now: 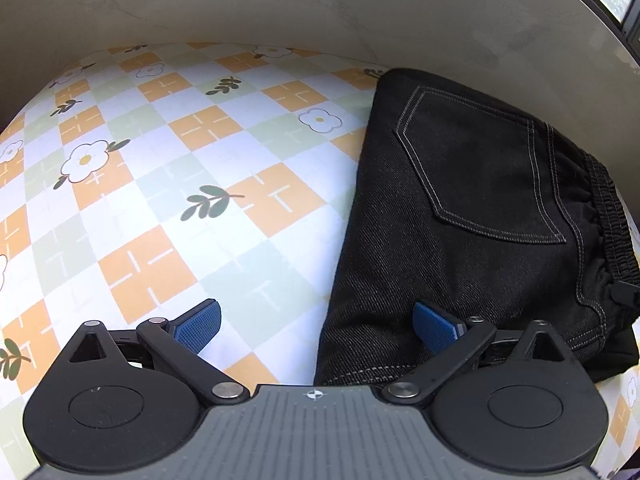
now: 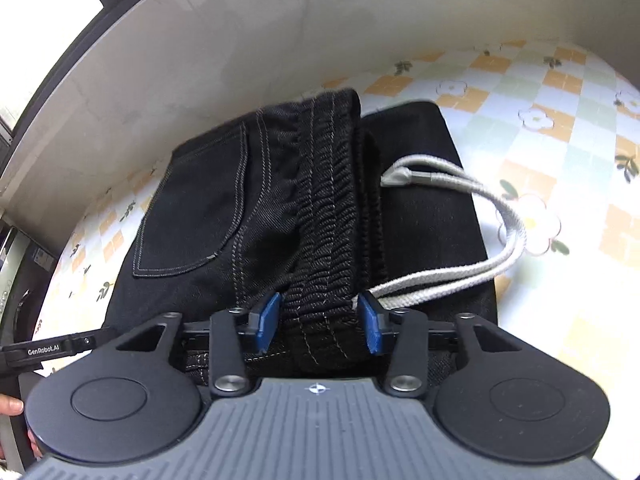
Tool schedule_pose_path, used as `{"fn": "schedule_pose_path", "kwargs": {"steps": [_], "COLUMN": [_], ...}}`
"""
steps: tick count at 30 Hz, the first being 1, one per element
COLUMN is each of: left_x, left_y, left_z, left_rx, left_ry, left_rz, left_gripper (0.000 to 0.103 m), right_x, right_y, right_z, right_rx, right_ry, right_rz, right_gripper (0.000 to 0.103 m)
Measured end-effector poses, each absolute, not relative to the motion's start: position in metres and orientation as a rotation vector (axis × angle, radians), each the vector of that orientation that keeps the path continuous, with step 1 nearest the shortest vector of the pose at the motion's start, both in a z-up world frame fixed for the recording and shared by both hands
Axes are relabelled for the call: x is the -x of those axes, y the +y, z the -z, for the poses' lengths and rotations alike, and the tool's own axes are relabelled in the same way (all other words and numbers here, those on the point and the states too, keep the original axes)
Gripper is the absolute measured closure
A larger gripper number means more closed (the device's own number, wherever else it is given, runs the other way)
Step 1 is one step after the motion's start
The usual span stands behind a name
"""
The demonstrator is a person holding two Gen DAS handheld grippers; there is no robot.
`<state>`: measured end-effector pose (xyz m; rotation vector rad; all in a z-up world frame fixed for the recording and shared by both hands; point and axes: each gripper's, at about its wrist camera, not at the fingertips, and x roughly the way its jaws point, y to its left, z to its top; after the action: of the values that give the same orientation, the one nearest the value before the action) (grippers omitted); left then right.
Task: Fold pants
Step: 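Slide the left gripper under the pocket side while the right gripper holds the waistband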
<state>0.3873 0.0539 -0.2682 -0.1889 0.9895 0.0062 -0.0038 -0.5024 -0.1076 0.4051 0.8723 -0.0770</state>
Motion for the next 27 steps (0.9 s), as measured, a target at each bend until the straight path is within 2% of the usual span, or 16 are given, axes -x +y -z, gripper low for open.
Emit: {"fn": "schedule_pose_path", "kwargs": {"steps": [3, 5, 10, 13, 14, 15, 19, 20, 27], "left_x": [-0.386, -0.383, -0.367, -0.365, -0.365, -0.365, -0.364, -0.364, -0.378], "left_y": [0.063, 0.065, 0.064, 0.060, 0.059, 0.058, 0.058, 0.058, 0.055], "left_z": [0.264, 0.266, 0.273, 0.272, 0.273, 0.273, 0.273, 0.273, 0.261], "left_rx": [0.211, 0.187, 0.161, 0.132, 0.116, 0.103, 0.097, 0.099, 0.088], "left_ry": [0.978, 0.994, 1.011, 1.012, 1.010, 1.009, 1.013, 1.014, 0.970], "left_rz": [-0.038, -0.044, -0.023, -0.017, -0.015, -0.013, -0.022, -0.024, 0.022], "left_gripper": [0.000, 0.000, 0.000, 0.000, 0.000, 0.000, 0.000, 0.000, 0.000], "right_x": [0.014, 0.013, 0.020, 0.021, 0.019, 0.017, 0.019, 0.021, 0.000], "right_y": [-0.502, -0.500, -0.504, -0.513, -0.515, -0.517, -0.524, -0.526, -0.544], "right_z": [0.079, 0.077, 0.121, 0.127, 0.126, 0.125, 0.115, 0.113, 0.124], "right_rx": [-0.361, -0.321, -0.349, -0.422, -0.431, -0.430, -0.414, -0.412, -0.445], "right_ry": [0.806, 0.827, 0.913, 0.903, 0.909, 0.913, 0.864, 0.849, 0.849], "right_rz": [0.074, 0.078, 0.135, 0.157, 0.166, 0.180, 0.238, 0.259, 0.280], "right_gripper": [0.086, 0.086, 0.085, 0.078, 0.071, 0.056, 0.024, 0.011, 0.010]}}
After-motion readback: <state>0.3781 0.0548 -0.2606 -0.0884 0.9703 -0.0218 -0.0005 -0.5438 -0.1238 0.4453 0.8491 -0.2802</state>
